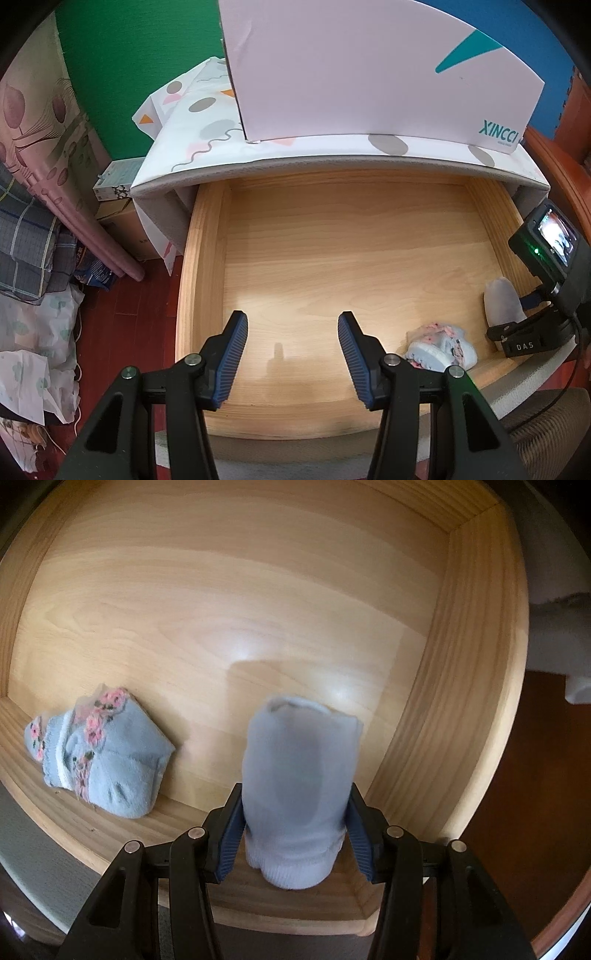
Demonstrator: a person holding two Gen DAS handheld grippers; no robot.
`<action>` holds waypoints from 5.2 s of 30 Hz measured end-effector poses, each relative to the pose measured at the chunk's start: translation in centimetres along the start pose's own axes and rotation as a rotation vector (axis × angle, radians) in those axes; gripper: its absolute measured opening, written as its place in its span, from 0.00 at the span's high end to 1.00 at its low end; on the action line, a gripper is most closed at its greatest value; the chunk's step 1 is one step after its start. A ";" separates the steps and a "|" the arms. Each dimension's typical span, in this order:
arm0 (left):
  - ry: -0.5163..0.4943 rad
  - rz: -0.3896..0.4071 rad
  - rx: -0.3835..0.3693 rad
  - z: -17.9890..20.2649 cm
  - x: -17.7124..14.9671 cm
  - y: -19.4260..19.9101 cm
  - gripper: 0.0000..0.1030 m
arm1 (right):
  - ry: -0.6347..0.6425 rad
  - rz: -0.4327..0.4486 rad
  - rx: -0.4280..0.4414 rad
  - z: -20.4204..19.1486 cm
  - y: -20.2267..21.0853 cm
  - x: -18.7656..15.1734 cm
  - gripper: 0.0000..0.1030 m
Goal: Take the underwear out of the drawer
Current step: 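Lower the left gripper onto the light blue pink-flowered sock and close, then lift the flowered sock with the left gripper toward the white box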
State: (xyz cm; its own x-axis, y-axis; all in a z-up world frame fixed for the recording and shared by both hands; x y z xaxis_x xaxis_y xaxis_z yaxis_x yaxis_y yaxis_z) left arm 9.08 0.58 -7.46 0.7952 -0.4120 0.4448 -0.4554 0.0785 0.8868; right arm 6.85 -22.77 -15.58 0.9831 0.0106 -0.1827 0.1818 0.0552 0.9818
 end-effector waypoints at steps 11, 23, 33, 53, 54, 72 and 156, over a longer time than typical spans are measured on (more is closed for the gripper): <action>-0.118 -0.073 -0.090 2.7 -0.6 -1.3 0.49 | -0.114 0.035 -0.023 2.5 -0.2 -2.4 0.59; -0.217 -0.237 -0.244 5.6 -1.7 -4.0 0.49 | -0.200 0.093 0.035 4.8 0.5 -4.1 0.63; -0.213 -0.370 -0.363 9.4 -0.5 -5.1 0.37 | -0.207 0.115 0.091 5.5 1.1 -5.5 0.62; 0.025 -0.585 -0.386 12.1 -0.1 -10.1 0.35 | -0.199 0.113 0.118 8.1 3.2 -4.1 0.61; 0.035 -0.595 -0.378 12.0 -0.1 -10.3 0.35 | -0.198 0.113 0.115 8.0 3.3 -4.1 0.61; 0.006 -0.643 -0.309 11.3 -1.2 -11.5 0.43 | -0.186 0.104 0.103 6.8 3.7 -3.1 0.60; -0.037 0.119 -0.116 -2.0 23.3 16.7 0.73 | -0.139 0.048 0.025 -2.2 1.2 -1.1 0.58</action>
State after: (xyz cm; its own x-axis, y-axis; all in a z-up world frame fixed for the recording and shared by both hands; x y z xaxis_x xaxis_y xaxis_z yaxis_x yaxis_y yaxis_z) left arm 20.83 -5.91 18.00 0.7223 -0.4265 0.5444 -0.4945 0.2319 0.8377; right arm 5.99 -20.55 -14.28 0.9838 -0.1260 -0.1278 0.1329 0.0335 0.9906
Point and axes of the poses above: each gripper's, at about its wrist camera, not at the fingertips, and y roughly against the way its jaws point, z to its right, x to its top, the point moved 5 cm from there along -y, roughly the way its jaws point, and after that the axes turned 10 degrees about -y, right-handed, at the moved point
